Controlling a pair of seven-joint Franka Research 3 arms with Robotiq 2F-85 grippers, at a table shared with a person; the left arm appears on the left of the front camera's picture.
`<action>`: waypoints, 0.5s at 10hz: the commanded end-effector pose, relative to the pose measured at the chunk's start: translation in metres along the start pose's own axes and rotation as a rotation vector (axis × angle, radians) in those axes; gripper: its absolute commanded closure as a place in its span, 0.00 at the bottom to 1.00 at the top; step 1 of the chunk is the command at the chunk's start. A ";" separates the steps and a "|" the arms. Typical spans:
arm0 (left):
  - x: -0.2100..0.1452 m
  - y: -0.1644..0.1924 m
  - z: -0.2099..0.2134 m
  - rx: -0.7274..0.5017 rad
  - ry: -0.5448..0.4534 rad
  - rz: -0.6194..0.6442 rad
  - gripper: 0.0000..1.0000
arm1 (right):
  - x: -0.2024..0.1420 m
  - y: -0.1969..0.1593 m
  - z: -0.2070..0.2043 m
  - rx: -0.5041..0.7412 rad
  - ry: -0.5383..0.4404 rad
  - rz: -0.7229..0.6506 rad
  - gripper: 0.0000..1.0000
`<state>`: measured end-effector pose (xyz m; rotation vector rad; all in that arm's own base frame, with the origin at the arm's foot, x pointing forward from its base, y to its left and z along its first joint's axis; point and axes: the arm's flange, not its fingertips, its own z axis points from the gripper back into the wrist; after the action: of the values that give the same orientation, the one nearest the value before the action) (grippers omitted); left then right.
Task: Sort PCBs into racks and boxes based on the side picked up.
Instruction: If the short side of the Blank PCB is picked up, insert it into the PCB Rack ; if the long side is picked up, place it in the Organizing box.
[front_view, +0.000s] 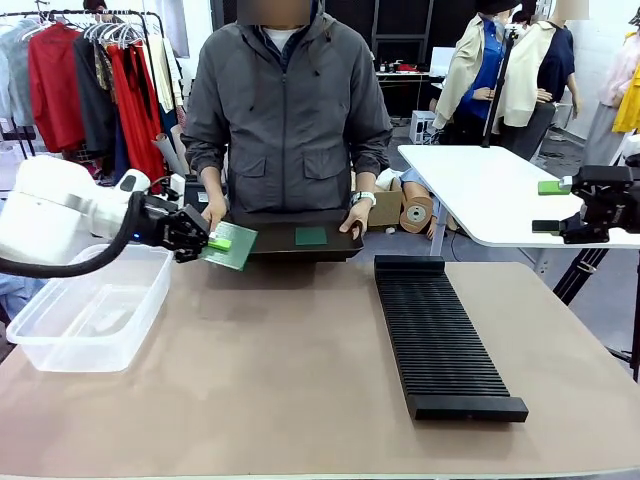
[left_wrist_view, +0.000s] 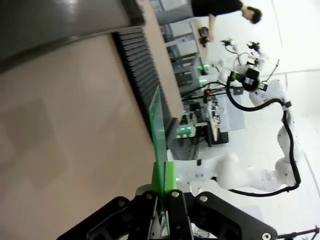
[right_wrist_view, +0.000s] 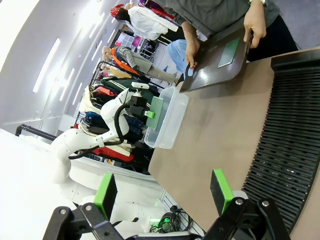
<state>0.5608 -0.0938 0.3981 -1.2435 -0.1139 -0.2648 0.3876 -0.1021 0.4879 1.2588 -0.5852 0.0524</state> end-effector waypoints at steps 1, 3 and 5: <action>0.014 -0.002 0.032 0.089 0.000 0.009 1.00 | 0.001 0.002 0.000 0.005 -0.002 0.004 0.00; 0.022 -0.005 0.078 0.212 -0.044 -0.014 1.00 | 0.001 0.002 0.000 0.005 -0.002 0.004 0.00; 0.026 -0.007 0.116 0.347 -0.052 -0.012 1.00 | 0.001 0.002 0.000 0.005 -0.002 0.004 0.00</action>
<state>0.5908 0.0084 0.4397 -0.9684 -0.2200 -0.2367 0.3876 -0.1021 0.4879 1.2585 -0.5850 0.0523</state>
